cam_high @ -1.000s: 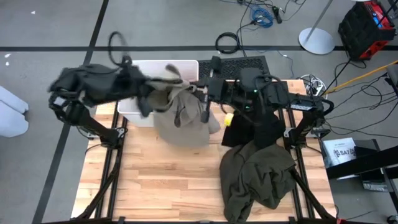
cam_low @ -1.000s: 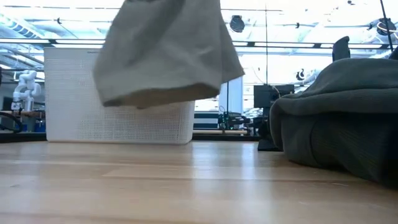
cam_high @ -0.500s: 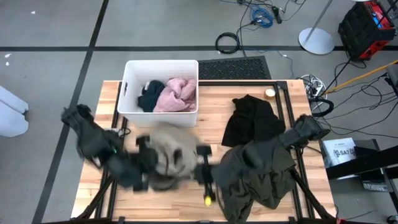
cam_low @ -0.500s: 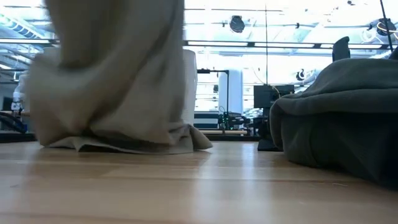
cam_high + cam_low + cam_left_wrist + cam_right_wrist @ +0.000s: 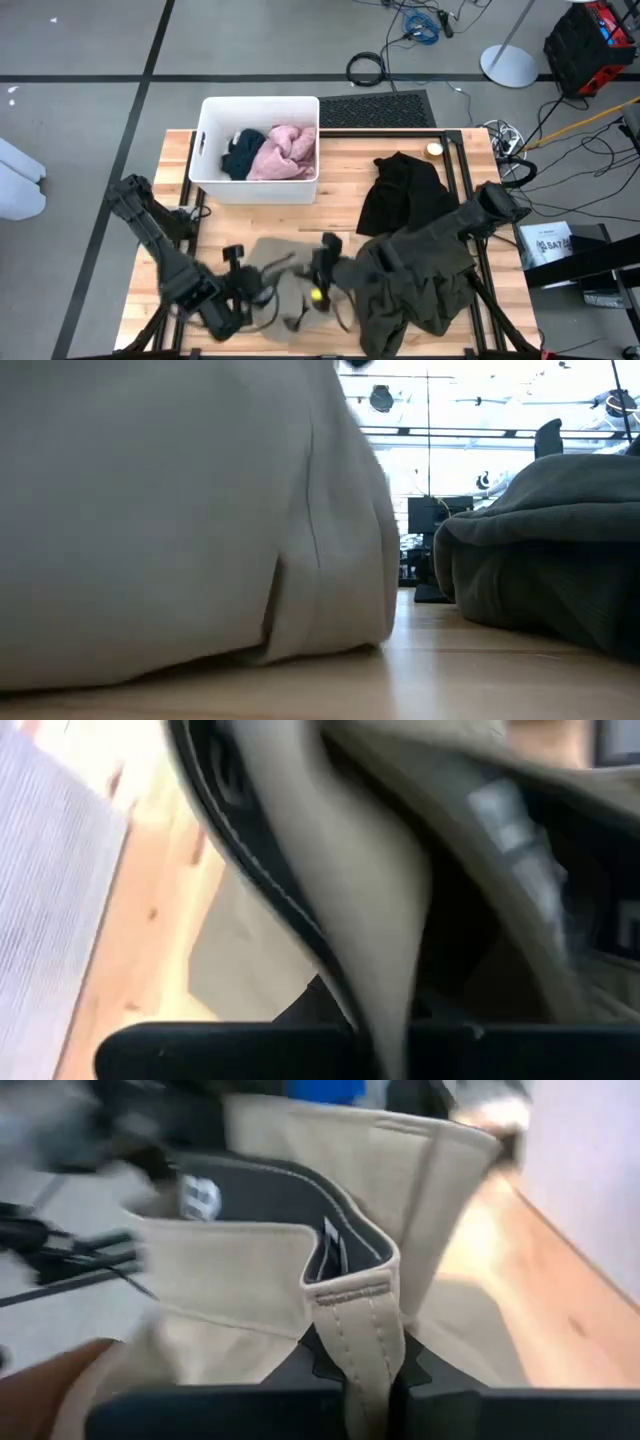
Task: Sort clothes
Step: Put the brown shorts into the white laundry bin
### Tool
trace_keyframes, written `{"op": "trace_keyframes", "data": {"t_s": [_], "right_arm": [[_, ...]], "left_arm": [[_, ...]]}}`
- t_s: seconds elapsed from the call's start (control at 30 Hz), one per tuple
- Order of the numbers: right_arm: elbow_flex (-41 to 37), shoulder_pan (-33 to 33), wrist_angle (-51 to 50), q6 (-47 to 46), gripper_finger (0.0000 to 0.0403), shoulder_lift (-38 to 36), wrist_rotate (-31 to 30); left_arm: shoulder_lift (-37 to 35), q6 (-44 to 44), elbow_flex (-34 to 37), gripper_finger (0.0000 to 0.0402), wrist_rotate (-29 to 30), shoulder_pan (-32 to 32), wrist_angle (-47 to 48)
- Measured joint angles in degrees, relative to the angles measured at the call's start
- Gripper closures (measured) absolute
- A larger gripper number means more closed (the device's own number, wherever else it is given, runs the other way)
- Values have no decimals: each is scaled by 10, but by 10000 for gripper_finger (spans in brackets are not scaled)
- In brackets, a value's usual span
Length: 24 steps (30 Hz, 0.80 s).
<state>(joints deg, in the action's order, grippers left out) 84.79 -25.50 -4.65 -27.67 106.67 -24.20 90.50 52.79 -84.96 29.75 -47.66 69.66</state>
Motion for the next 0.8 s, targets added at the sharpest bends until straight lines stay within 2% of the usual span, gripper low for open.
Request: {"op": "trace_keyframes", "data": {"t_s": [0.13, 0.23, 0.33, 0.43, 0.53, 0.67, 0.8], "right_arm": [[-63, 53, 10, -55, 400, 0, 61], [-104, 81, 13, -83, 399, 0, 74], [-142, 101, 37, -97, 398, 0, 91], [-183, 112, 94, -99, 399, 0, 109], [-213, 121, 135, -107, 399, 0, 124], [-222, 121, 120, -109, 399, 0, 119], [-222, 121, 116, -109, 399, 0, 120]], "left_arm": [[-13, 10, 66, 392, -49, 40, -7], [-25, 2, 113, 392, -99, 77, -37], [-30, -52, 168, 391, -151, 121, -99], [-41, -107, 219, 389, -227, 177, -176], [-43, -123, 256, 388, -284, 226, -231], [-43, -116, 259, 383, -274, 260, -243], [-50, -157, 239, 350, -268, 277, -241]]}}
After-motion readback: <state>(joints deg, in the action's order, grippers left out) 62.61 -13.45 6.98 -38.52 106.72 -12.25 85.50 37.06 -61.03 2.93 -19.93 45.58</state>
